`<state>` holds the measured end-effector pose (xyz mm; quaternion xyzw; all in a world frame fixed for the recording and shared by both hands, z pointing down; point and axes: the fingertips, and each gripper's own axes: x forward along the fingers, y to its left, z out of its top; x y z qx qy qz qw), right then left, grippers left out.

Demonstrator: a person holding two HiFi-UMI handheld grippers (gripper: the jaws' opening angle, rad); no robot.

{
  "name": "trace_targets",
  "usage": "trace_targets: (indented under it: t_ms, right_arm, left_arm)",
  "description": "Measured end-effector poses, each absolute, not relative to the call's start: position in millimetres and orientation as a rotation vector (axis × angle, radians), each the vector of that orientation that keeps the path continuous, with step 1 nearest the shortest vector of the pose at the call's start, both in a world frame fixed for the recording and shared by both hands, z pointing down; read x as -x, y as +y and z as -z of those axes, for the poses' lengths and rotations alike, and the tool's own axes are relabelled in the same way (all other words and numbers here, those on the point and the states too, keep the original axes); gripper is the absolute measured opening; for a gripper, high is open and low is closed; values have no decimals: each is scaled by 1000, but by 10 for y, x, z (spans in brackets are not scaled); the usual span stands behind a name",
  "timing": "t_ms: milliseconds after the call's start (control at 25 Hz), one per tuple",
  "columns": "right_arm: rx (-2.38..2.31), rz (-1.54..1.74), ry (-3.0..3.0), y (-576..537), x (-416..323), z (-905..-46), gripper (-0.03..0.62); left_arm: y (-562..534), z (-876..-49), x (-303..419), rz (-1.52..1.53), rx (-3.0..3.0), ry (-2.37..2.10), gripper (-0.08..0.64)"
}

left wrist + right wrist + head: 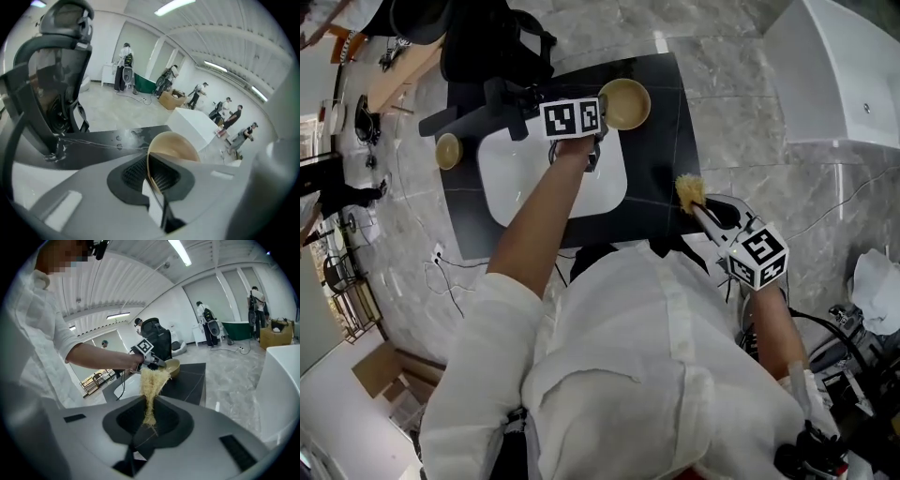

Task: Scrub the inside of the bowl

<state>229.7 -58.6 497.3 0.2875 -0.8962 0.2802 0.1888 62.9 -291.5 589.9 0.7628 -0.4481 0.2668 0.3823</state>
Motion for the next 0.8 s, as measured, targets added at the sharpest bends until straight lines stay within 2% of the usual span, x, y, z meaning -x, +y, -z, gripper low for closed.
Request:
trace_targets:
  t_ms: [520, 800]
  right_arm:
    - [-599, -551, -2447, -857, -1002, -4715, 37]
    - [-529, -452, -2312, -865, -194, -4782, 37]
  left_arm:
    - [-1828, -5116, -145, -1225, -2380, -1132, 15]
    - [-1461, -4915, 204, -1336, -2536, -1137, 15]
